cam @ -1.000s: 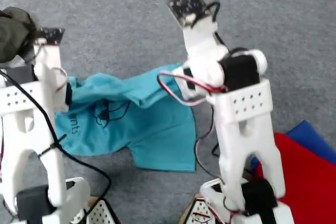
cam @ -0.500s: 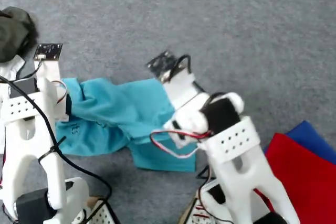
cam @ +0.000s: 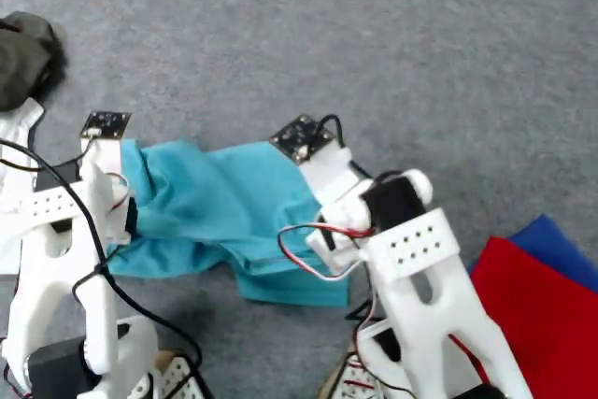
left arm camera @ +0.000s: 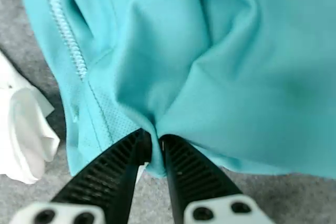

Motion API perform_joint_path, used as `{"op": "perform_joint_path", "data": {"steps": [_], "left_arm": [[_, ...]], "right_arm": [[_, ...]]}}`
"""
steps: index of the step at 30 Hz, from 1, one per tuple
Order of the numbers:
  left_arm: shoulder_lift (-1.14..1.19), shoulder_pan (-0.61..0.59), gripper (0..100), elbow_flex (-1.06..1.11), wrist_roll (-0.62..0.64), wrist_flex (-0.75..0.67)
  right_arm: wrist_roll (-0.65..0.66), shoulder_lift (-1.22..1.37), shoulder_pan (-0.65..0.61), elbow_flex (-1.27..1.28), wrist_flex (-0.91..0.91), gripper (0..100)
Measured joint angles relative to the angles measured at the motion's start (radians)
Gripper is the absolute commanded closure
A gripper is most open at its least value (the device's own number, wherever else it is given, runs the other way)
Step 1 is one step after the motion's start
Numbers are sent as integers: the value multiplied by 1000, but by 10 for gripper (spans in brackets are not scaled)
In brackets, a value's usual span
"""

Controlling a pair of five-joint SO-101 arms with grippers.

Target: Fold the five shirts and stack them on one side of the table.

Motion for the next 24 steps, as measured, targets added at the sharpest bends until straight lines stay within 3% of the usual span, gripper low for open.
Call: {"op": "perform_joint_path", "data": {"steps": [12, 24], "left_arm": [[0, -9, 980, 91, -83, -32], [0, -9, 976, 155, 6, -262]], "right_arm": [[31, -2, -41, 80, -23, 994], [64, -2, -114, 181, -124, 994]]}}
